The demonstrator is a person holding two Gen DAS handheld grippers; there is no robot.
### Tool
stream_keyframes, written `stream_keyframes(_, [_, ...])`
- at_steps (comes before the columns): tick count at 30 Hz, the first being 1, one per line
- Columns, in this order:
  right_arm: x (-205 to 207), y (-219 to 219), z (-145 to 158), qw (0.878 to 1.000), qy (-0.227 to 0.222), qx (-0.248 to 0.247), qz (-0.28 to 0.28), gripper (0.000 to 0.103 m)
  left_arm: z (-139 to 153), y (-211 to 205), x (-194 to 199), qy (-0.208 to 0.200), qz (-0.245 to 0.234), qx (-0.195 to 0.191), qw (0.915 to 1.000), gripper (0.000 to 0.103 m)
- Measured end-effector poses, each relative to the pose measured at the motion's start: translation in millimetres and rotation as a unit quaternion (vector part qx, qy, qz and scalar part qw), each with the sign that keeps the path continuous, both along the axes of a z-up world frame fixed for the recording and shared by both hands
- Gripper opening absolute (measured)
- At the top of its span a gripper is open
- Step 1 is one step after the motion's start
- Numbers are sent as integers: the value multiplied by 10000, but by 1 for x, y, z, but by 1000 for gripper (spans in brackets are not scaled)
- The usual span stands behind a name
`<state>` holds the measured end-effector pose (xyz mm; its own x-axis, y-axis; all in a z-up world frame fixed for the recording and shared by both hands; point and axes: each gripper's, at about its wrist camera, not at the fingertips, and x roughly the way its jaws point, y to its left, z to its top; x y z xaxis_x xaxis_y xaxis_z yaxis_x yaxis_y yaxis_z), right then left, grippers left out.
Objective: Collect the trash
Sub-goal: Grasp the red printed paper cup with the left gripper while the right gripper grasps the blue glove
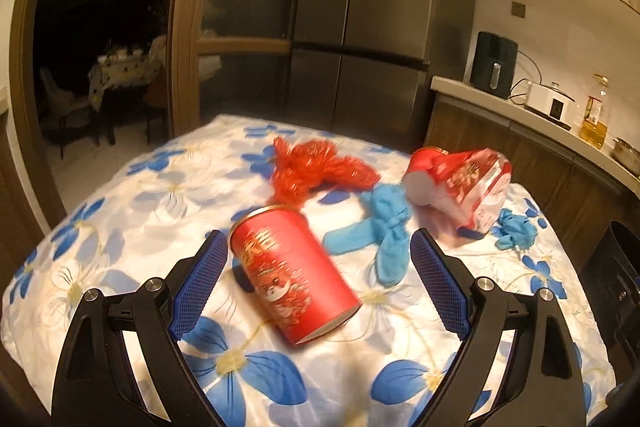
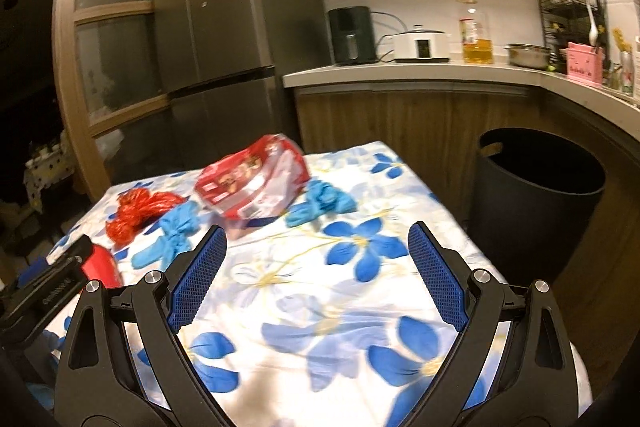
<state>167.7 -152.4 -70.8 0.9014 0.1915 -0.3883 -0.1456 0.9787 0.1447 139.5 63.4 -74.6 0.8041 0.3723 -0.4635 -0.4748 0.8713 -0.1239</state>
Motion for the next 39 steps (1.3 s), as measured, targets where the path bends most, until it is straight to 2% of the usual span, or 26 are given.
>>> stream_keyframes(15, [15, 48, -12, 9987, 122, -97, 493, 91, -29, 29, 29, 450, -33, -599, 9972, 89])
stream_keyframes(23, [28, 71, -19, 9973, 190, -172, 690, 91, -43, 40, 41, 708, -249, -1073, 9914, 64])
stream_keyframes(26, [34, 79, -21, 9966, 250, -176, 765, 91, -44, 43, 42, 709, -297, -1087, 9911, 57])
stream_keyframes(31, [45, 94, -27, 9953, 341, -215, 881, 91, -44, 50, 40, 626, -349, -1145, 9908, 51])
stream_keyframes(39, [63, 119, -35, 9928, 517, -217, 1059, 91, -37, 68, 32, 435, -347, -1153, 9918, 50])
